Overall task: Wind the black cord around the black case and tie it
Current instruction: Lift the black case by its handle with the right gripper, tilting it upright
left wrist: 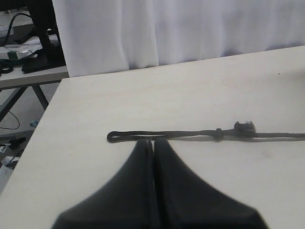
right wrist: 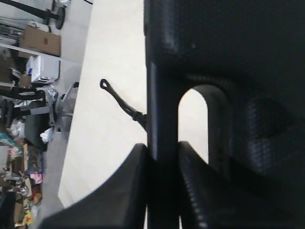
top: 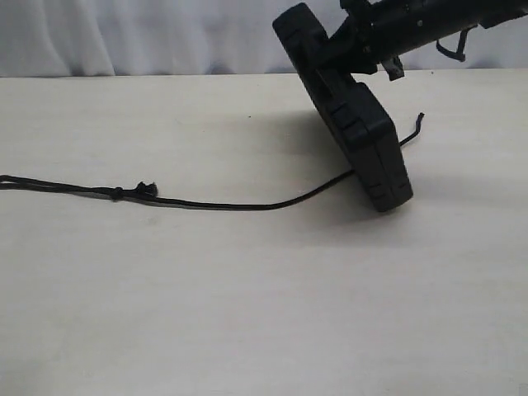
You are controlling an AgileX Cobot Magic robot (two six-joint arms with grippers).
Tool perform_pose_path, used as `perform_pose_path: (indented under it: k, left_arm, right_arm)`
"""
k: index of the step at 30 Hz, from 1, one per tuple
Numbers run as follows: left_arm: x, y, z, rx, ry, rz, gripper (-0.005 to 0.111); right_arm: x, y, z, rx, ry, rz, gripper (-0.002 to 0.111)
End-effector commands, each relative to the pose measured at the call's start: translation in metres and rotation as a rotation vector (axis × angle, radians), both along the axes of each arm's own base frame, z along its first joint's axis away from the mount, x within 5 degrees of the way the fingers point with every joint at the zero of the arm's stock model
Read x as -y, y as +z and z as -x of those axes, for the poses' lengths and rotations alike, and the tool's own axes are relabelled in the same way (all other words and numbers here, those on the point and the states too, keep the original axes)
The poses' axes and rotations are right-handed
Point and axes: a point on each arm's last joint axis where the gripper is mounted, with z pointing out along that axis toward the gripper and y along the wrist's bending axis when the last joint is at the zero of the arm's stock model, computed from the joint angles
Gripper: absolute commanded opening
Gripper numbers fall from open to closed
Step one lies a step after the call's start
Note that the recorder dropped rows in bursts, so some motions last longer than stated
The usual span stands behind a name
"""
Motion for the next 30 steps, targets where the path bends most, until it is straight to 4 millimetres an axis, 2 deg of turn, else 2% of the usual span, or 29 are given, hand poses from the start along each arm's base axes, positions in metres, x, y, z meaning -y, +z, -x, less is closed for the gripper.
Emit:
perform_pose_path:
  k: [1, 8, 11, 19, 23, 27, 30]
  left_arm:
    - [0.0, 0.0, 0.0, 0.011, 0.0, 0.001, 0.0]
    - [0.0, 0.0, 0.0, 0.011, 0.0, 0.001, 0.0]
    - [0.0, 0.0, 0.0, 0.011, 0.0, 0.001, 0.0]
    - [0.0, 0.0, 0.0, 0.011, 0.0, 0.001, 0.0]
    - [0.0, 0.0, 0.0, 0.011, 0.0, 0.001, 0.0]
    - [0.0, 0.0, 0.0, 0.011, 0.0, 0.001, 0.0]
    - [0.0, 0.0, 0.0, 0.011, 0.0, 0.001, 0.0]
  right_arm:
    - [-0.015, 0.024, 0.006, 0.048, 0.011, -0.079, 0.004]
    - [-0.025, 0.04, 0.03, 0.031, 0.023, -0.114, 0.004]
    - [-0.031, 0.05, 0.046, 0.043, 0.038, -0.165, 0.004]
    - [-0.082, 0.03, 0.079, -0.038, 0.136, -0.306, 0.004]
    - [-0.104, 0.023, 0.085, -0.042, 0.123, -0.277, 0.004]
    - [-0.113, 0.021, 0.089, -0.062, 0.131, -0.266, 0.004]
    - [-0.111, 0.015, 0.09, -0.079, 0.129, -0.203, 0.004]
